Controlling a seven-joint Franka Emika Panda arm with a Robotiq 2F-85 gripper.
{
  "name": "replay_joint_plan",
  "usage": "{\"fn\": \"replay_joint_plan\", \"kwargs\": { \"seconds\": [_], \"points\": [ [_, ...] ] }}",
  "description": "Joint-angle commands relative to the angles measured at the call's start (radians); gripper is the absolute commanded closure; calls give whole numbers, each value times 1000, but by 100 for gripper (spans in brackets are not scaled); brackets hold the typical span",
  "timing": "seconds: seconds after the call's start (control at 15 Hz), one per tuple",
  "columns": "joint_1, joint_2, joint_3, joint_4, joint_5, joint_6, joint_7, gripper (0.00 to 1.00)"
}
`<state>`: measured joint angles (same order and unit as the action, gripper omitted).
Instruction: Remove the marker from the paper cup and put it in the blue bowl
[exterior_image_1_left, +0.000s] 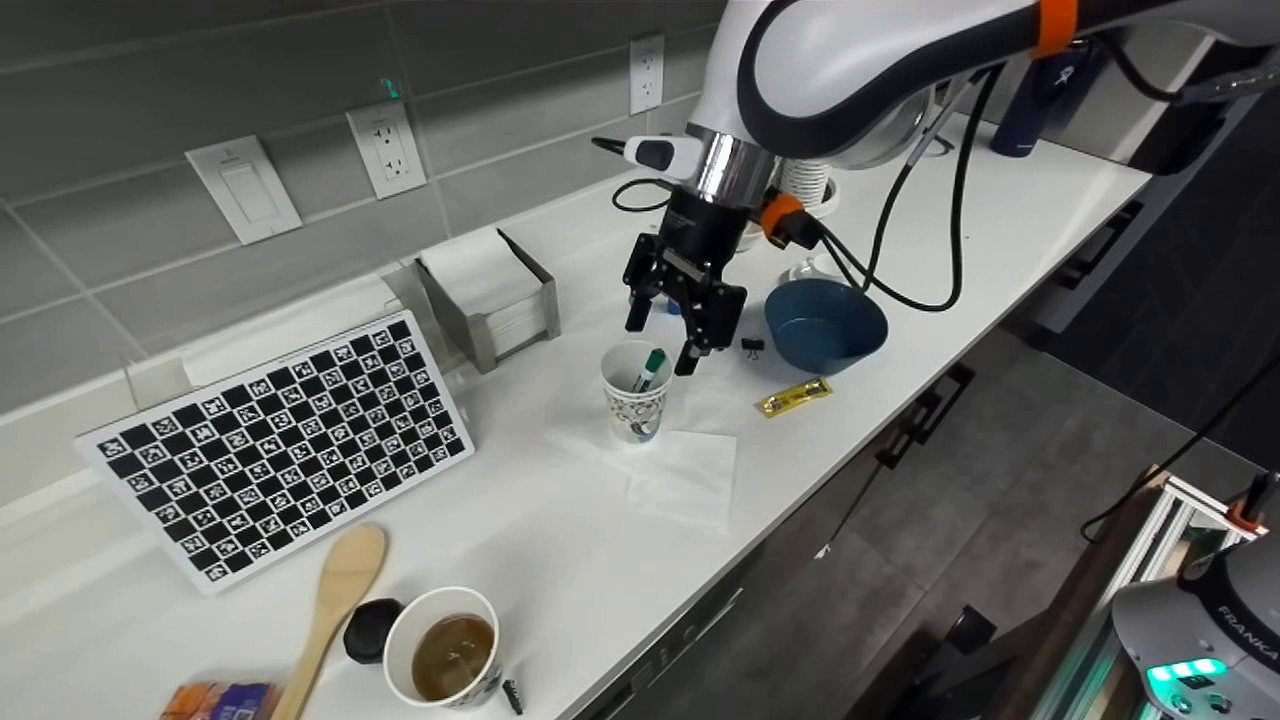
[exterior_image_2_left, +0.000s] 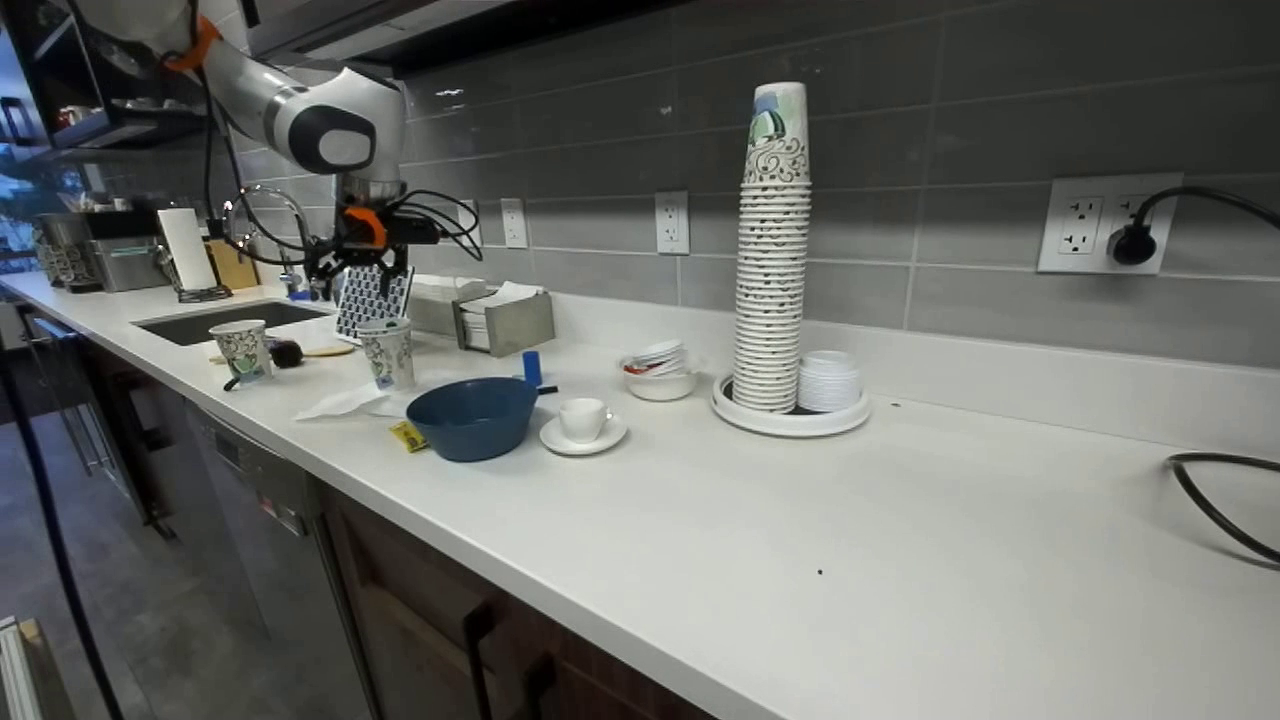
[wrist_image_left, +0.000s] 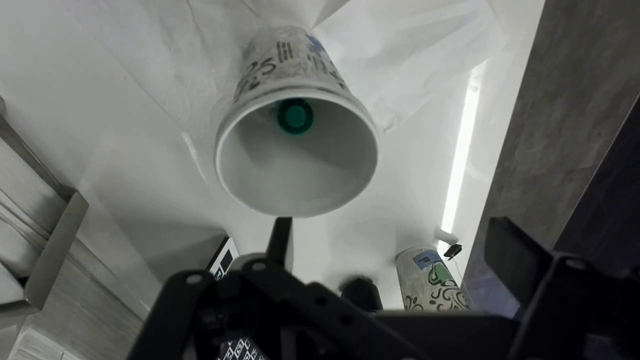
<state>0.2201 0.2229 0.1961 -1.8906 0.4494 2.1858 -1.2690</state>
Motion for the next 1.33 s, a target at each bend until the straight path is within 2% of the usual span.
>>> {"fn": "replay_joint_plan", "kwargs": {
  "seconds": [0.0,0.07,0.2,0.27,0.4,0.53,0.73,0.93,1.07,1.13,1.2,1.27],
  "points": [
    [-58,66,35,63,32,-16,-71,15],
    [-68,76,40,69,36,-14,-80,25],
    [-84,92,48,79,39,-14,-92,33],
    [-90,97,53,79,42,-15,-99,47],
    [-100,101,61,74,46,-9,-114,62],
    [-104,104,65,68,42,3,-121,71],
    [-103,103,67,60,27,36,-141,63],
    [-101,103,69,60,16,47,-159,40],
    [-101,103,68,57,9,52,-167,33],
    [-101,104,67,55,9,57,-172,33],
    [-100,105,67,52,7,62,-176,41],
    [-100,106,67,51,7,66,-180,43]
  ]
}}
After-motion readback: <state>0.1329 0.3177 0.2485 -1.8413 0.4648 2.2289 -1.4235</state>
